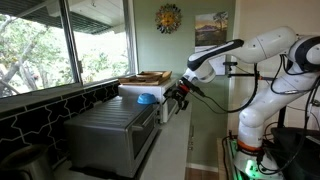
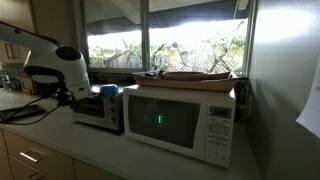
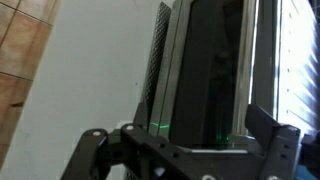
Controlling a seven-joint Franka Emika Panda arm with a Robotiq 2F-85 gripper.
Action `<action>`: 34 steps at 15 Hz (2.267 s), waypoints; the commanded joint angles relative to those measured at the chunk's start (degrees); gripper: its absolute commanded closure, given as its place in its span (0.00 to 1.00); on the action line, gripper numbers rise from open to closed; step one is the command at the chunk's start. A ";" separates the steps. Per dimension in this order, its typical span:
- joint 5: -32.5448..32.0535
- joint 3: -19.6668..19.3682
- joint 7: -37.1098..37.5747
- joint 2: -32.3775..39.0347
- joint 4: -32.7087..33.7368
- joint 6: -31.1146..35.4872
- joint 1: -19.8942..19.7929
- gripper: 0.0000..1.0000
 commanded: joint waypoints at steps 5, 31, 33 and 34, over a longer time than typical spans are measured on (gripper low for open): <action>18.61 9.47 -10.91 3.99 -0.19 16.13 2.88 0.00; 14.59 7.71 -6.49 8.89 -1.22 -9.22 -7.78 0.00; 15.52 6.54 -7.11 11.16 -0.19 -13.91 -9.45 0.00; 16.03 5.58 -7.53 12.06 -0.21 -16.47 -10.02 0.00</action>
